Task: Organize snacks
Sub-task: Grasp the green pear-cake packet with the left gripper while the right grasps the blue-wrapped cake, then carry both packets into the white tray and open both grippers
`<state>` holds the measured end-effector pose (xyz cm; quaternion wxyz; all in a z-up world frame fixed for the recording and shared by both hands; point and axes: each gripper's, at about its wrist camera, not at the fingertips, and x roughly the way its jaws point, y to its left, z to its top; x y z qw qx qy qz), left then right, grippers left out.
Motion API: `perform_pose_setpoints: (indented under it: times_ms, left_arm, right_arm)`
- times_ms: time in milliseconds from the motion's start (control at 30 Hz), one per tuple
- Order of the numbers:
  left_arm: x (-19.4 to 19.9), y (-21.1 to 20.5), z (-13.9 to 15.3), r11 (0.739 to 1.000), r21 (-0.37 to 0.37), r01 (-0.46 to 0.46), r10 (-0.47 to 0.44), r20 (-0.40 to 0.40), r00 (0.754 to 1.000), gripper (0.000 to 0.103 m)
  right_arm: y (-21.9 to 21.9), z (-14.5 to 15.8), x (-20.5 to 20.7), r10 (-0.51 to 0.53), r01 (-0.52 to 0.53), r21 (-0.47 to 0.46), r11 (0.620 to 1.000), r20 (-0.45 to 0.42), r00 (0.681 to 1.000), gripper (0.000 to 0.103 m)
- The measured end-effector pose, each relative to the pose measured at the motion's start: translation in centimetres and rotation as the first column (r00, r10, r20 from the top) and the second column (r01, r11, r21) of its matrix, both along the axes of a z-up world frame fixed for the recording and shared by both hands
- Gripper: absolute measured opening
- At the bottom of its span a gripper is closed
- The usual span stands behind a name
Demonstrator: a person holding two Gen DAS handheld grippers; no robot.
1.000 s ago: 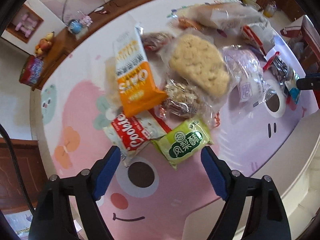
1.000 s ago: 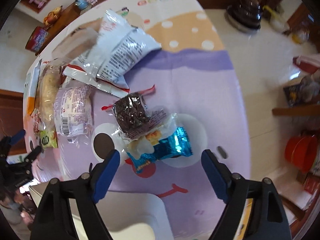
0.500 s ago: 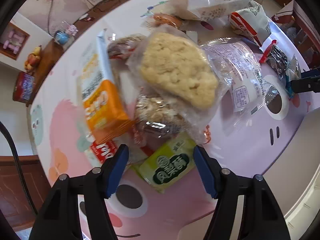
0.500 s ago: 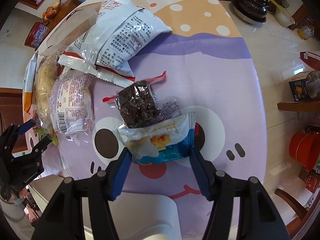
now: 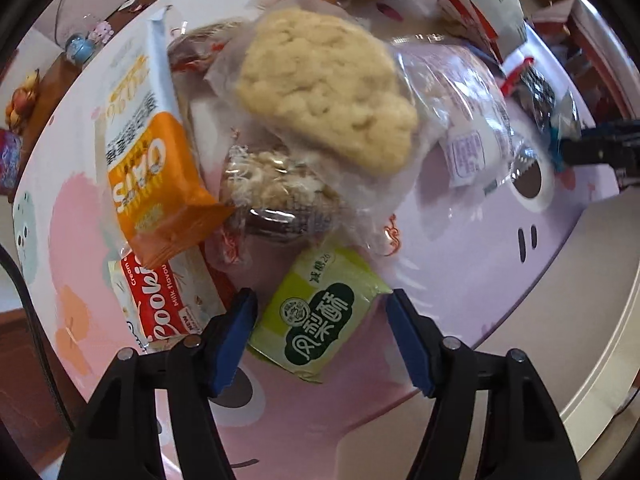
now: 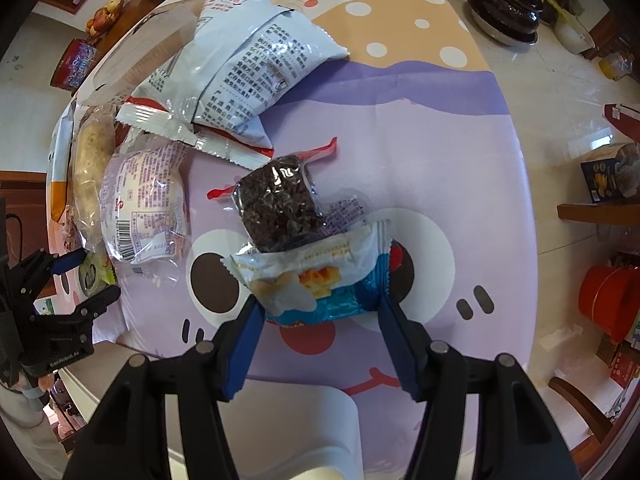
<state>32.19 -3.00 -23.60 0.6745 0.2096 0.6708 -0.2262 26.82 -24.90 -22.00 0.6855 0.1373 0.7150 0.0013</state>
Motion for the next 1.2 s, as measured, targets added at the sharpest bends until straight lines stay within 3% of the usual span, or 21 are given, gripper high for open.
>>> perform_pose_setpoints:
  times_ms: [33, 133, 400, 567, 767, 867, 967, 1067, 1200]
  left_arm:
    - [0.2, 0.3, 0.2, 1.000, -0.005, -0.010, 0.010, 0.004, 1.000, 0.060]
    - [0.7, 1.5, 1.0, 0.998, -0.024, -0.058, 0.058, 0.016, 0.998, 0.035]
    - [-0.3, 4.9, 3.1, 0.975, -0.079, -0.207, 0.212, 0.056, 0.976, 0.035]
    - [-1.2, 9.1, 7.8, 0.918, -0.171, -0.357, 0.378, 0.113, 0.919, 0.035]
    - [-6.2, 11.9, 17.1, 0.855, -0.330, -0.401, 0.486, 0.239, 0.840, 0.035]
    - [-10.7, 12.2, 21.8, 0.832, -0.413, -0.370, 0.511, 0.314, 0.800, 0.035]
    - [-16.1, 11.9, 24.3, 0.822, -0.461, -0.334, 0.521, 0.375, 0.767, 0.035]
    - [-20.4, 10.3, 24.3, 0.809, -0.496, -0.314, 0.534, 0.399, 0.745, 0.035]
    - [-24.8, 9.4, 23.0, 0.796, -0.504, -0.336, 0.562, 0.408, 0.719, 0.035]
  right_arm:
    - [0.2, 0.1, -0.1, 0.002, -0.002, 0.008, 1.000, 0.003, 1.000, 0.050]
    - [0.5, 0.3, -0.3, -0.001, 0.001, 0.037, 0.999, 0.004, 1.000, 0.044]
    - [1.2, 3.4, -1.4, 0.003, -0.006, 0.030, 1.000, 0.110, 0.994, 0.039]
    - [1.6, 8.4, -2.9, 0.003, -0.007, 0.012, 1.000, 0.255, 0.967, 0.039]
    - [2.4, 16.0, -6.8, 0.030, -0.040, 0.011, 0.999, 0.453, 0.891, 0.039]
    - [4.5, 20.1, -11.0, 0.085, -0.084, -0.027, 0.996, 0.562, 0.823, 0.039]
    - [6.4, 22.5, -15.0, 0.131, -0.099, -0.085, 0.991, 0.635, 0.761, 0.040]
    - [8.1, 23.8, -19.4, 0.178, -0.123, -0.129, 0.984, 0.681, 0.710, 0.040]
    - [9.9, 23.7, -23.2, 0.229, -0.139, -0.185, 0.973, 0.689, 0.688, 0.040]
